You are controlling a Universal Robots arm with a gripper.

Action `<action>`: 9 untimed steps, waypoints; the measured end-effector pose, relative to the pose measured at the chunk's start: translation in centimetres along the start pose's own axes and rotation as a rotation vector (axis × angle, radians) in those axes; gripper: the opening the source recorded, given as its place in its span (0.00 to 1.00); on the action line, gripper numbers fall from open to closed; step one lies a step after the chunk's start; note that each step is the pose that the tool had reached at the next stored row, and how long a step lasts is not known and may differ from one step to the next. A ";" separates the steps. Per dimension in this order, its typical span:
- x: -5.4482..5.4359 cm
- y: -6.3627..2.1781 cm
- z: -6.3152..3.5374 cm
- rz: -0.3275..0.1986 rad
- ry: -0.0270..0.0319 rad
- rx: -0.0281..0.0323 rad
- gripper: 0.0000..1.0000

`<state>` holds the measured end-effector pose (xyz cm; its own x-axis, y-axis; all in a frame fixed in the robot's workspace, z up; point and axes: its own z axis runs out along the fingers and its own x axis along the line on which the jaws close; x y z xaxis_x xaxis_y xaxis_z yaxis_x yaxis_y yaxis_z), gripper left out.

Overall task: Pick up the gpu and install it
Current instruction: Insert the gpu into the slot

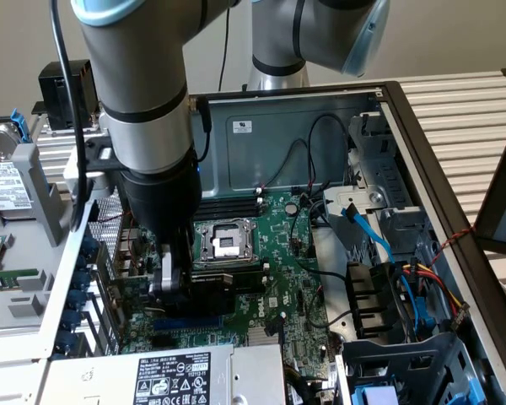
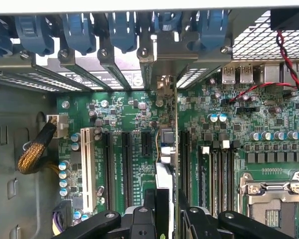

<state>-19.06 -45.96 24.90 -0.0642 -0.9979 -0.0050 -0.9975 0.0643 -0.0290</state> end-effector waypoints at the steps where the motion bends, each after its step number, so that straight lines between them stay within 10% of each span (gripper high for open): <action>1: 0.0 0.00 0.02 0.000 0.0000 0.0000 0.27; 9: -0.1 0.01 0.20 0.000 0.0001 -0.0001 0.27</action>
<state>-19.06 -45.90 24.70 -0.0642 -0.9979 -0.0048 -0.9975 0.0643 -0.0289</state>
